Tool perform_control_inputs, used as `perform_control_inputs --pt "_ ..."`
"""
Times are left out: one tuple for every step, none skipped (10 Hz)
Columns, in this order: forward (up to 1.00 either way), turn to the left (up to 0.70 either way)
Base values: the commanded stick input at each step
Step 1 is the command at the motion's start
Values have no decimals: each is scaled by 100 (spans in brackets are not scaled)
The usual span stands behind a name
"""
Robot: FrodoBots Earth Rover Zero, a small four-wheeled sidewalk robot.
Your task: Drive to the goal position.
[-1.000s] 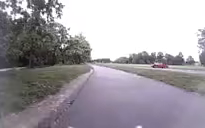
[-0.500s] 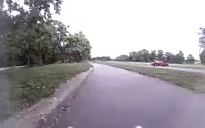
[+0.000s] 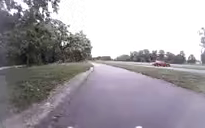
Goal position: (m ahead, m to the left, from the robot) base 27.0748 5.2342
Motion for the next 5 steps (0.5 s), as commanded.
perform_control_inputs --pt "69 -1" --pt "69 -1" --pt "69 0" --pt "69 0" --pt "69 0"
